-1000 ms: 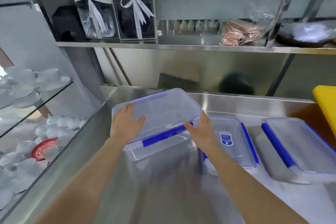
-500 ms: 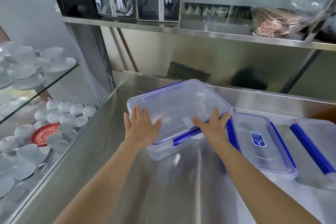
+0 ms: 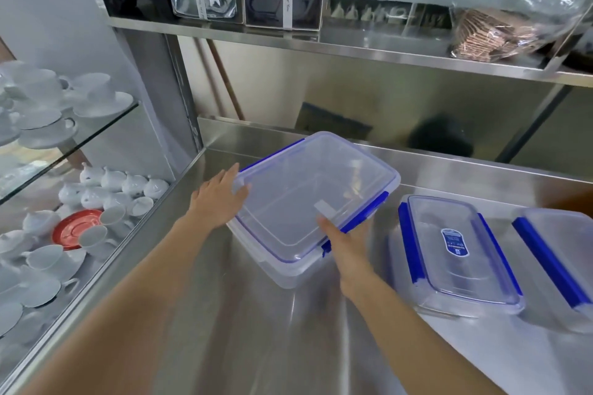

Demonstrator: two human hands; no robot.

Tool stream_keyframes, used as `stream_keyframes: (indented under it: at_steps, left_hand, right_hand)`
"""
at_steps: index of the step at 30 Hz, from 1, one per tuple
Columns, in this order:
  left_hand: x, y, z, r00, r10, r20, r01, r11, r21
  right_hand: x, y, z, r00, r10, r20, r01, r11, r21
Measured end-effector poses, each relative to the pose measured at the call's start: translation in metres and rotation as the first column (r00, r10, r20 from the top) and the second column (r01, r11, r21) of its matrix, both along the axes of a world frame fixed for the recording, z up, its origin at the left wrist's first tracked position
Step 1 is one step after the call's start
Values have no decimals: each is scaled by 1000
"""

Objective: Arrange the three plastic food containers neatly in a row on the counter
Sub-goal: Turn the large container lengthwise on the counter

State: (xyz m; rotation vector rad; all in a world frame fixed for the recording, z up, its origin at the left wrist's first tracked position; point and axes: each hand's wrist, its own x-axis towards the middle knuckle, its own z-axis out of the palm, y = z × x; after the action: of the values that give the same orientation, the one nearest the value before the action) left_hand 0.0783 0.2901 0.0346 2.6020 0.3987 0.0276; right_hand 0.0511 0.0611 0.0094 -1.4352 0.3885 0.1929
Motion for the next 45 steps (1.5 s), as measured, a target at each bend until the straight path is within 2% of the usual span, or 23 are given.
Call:
stream_keyframes:
  at_steps: [2, 4, 8, 10, 11, 12, 14, 16, 23, 28, 32, 34, 36, 38, 39, 42, 45]
  left_hand:
    - [-1, 4, -5, 999, -42, -27, 39, 994, -105]
    - [-2, 13, 3, 998, -32, -50, 27, 995, -99]
    - [-10, 29, 20, 998, -26, -65, 17, 990, -137]
    - [-16, 21, 19, 998, -28, -54, 23, 996, -81]
    - [-18, 15, 16, 999, -24, -41, 19, 993, -117]
    - [-21, 8, 11, 1000, -20, -23, 14, 972, -233]
    - [-26, -5, 5, 1000, 14, -21, -23, 841, -540]
    - [-30, -11, 1, 999, 44, -29, -52, 715, -697]
    - [-48, -31, 5, 998, 40, 42, 5, 662, -749]
    - [-50, -33, 9, 999, 33, 34, 1, 693, -721]
    - [-49, -31, 9, 1000, -3, 9, 8, 757, -653]
    - [-46, -30, 12, 999, -43, -18, 26, 829, -558]
    - [-44, -33, 18, 1000, 0, -24, -7, 950, -313]
    - [-45, -44, 30, 990, 91, 110, -85, 995, -60]
    - [-46, -54, 39, 970, 99, 224, -98, 995, -14]
    - [-55, -102, 64, 864, 15, 503, 43, 994, -104]
    - [-72, -170, 77, 741, -190, 644, 316, 945, -84]
  right_hand:
    - [2, 6, 0, 1000, 18, 9, -18, 999, 46]
    - [8, 0, 7, 998, 35, 54, -38, 997, 60]
    - [18, -27, 17, 970, 236, 58, -239, 969, 66]
    - [21, -35, 19, 971, 237, 30, -239, 968, 73]
    - [19, -36, 19, 978, 207, 31, -209, 976, 57]
    - [16, -34, 19, 984, 175, 42, -176, 984, 26]
    - [6, -27, 15, 988, 127, 83, -125, 992, -21]
    - [-2, -22, 11, 988, 114, 108, -112, 993, -21]
    - [5, -32, 13, 985, 145, 90, -140, 988, -62]
    - [5, -31, 7, 988, 117, 101, -108, 990, -95]
    - [6, -33, 9, 980, 169, 109, -130, 945, -300]
    - [5, -36, 13, 969, 205, 138, -131, 899, -418]
    - [2, -41, 19, 956, 235, 178, -109, 844, -526]
    - [-1, -50, 27, 949, 246, 196, -71, 776, -627]
    - [-2, -57, 31, 950, 237, 205, -45, 750, -660]
    - [-10, -80, 42, 945, 188, 268, 65, 695, -716]
    - [-21, -105, 50, 921, 114, 373, 203, 676, -709]
